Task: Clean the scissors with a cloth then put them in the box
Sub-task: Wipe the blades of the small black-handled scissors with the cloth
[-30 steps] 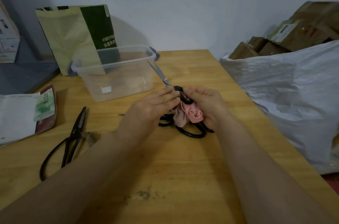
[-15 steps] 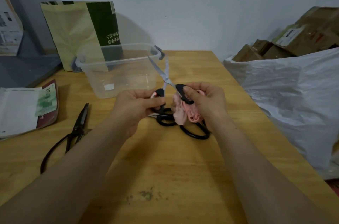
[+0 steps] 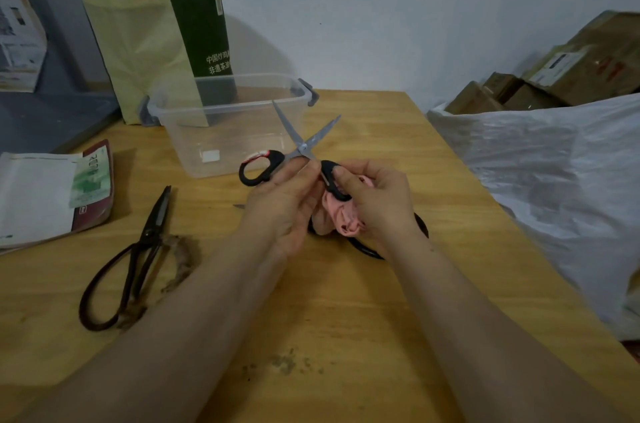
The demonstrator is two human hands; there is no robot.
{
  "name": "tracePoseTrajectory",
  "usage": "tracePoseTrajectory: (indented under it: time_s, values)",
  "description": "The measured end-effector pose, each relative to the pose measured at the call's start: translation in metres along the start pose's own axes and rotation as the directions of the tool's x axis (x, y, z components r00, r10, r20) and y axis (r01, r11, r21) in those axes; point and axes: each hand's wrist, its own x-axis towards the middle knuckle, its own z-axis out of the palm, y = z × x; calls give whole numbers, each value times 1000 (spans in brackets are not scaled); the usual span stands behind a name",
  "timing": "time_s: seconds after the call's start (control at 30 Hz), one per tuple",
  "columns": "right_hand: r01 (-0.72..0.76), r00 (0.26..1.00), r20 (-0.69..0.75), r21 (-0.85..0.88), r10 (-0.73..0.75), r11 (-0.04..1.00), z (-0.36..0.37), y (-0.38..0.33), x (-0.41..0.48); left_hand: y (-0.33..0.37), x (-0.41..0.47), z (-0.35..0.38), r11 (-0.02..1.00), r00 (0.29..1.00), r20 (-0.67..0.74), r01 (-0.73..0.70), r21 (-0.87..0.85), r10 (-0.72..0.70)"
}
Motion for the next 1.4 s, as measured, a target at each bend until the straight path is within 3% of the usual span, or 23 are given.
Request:
tracePoseTrajectory:
  time_s: [0.13, 0.2, 0.27, 0.33, 0.4, 0.47, 0.53, 0.63, 0.7, 0.77, 0.87, 1.07, 1.17, 1.27, 1.4]
  values:
    - [7, 996, 87, 57, -12, 998, -3, -6, -2, 5, 0, 5, 997, 995, -97, -34, 65, 40]
    - [48, 995, 89, -33, -45, 998, -12, -9, 3, 11, 2, -1, 991, 988, -137, -60, 122, 76]
    - [3, 998, 63, -220, 11, 976, -25, -9, 9, 19, 2, -9, 977, 980, -164, -74, 202, 108]
    - [-53, 997, 15, -528, 72, 847, -33, -12, 12, 24, 1, -17, 953, 980, -159, -68, 295, 120]
    - [-8, 1000, -24, -824, -20, 567, -37, -15, 12, 25, -1, -23, 916, 984, -132, -55, 398, 116]
    - [61, 987, -13, -888, -159, 455, -37, -22, 7, 22, -3, -27, 867, 988, -109, -41, 497, 109]
    - [122, 981, 36, -875, -189, 468, -38, -27, 6, 18, -5, -31, 842, 991, -93, -29, 538, 94]
    - [124, 992, 108, -847, -60, 517, -36, -30, 2, 13, -6, -33, 834, 993, -77, -33, 551, 90]
    - [145, 989, 148, -871, -31, 469, -35, -28, 1, 11, -7, -33, 831, 992, -64, -56, 554, 110]
    - [194, 979, 144, -876, -143, 442, -37, -24, 2, 11, -7, -35, 831, 989, -55, -83, 549, 136]
    - [265, 907, 33, -821, -421, 505, -37, -25, 3, 13, -6, -37, 830, 986, -25, -124, 544, 163]
    - [244, 864, -29, -849, -502, 469, -38, -24, 5, 10, -3, -38, 790, 966, 29, -226, 570, 255]
    - [216, 855, -113, -811, -507, 544, -43, -27, 6, 8, -2, -39, 780, 963, 25, -233, 581, 269]
    - [369, 874, 33, -696, -485, 616, -29, -19, 1, 5, -2, -39, 783, 966, 33, -227, 579, 255]
    - [284, 957, 191, -450, -219, 847, -12, -12, -6, 1, 0, -40, 770, 963, 37, -237, 593, 268]
